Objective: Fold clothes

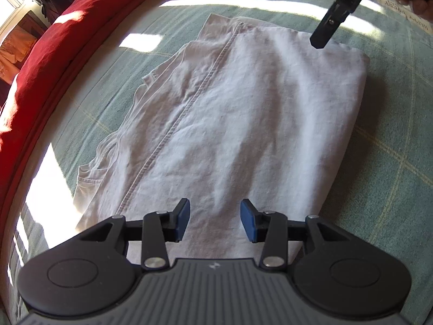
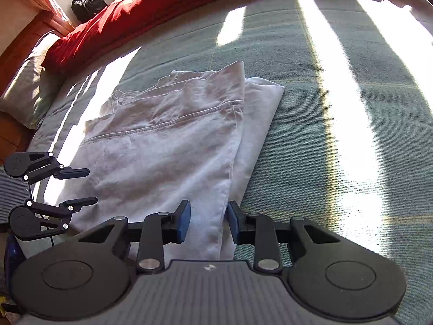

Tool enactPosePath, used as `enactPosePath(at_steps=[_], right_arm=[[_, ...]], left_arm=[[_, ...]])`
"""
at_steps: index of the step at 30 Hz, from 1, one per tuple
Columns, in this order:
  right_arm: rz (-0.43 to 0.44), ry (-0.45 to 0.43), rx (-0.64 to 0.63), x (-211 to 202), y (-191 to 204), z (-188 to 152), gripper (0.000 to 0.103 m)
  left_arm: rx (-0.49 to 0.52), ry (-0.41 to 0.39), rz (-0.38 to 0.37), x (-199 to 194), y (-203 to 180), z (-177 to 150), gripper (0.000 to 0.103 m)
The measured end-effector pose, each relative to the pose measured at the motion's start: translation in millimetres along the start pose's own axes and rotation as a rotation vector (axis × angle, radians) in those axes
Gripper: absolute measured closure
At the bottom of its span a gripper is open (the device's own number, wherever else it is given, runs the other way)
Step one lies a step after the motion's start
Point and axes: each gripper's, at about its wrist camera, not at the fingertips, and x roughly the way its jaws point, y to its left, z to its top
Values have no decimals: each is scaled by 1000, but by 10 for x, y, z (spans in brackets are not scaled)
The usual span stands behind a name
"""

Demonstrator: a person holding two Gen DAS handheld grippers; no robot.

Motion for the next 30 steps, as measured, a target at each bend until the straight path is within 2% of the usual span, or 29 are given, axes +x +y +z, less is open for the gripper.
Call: enactPosePath(at_steps=[2,9,10,11,12,22,25,27,30], right_arm=[[24,-18,28,-54,-27,-21,70],[64,27,88,-2,-103,-191,72],[81,17,101,-12,-128,-194,77],[97,13,101,-25,-131,-181,96],[112,8,101,-38,-133,-169,99],[72,114,-14,-121,-37,-272,100],[34,144,-3,-54,-70,-339,100],[12,129,1,-55,-58,-328,95],[-30,57,-28,-170,49,-198,89]], left_arm=[[-7,0,1,-25,-5,9,60],[-4,8,13,-71,-98,27,60],[-2,10,12,-82,-117,27,60],[3,15,16,-94,-142,24,60],[7,18,18,-106,-161,20,60],[14,36,16,-184,-223,-45,57],[10,30,10,-145,-176,-62,57],[-5,21,12,-136,-109,-95,57],[-49,15,21,-152,68,-176,57]])
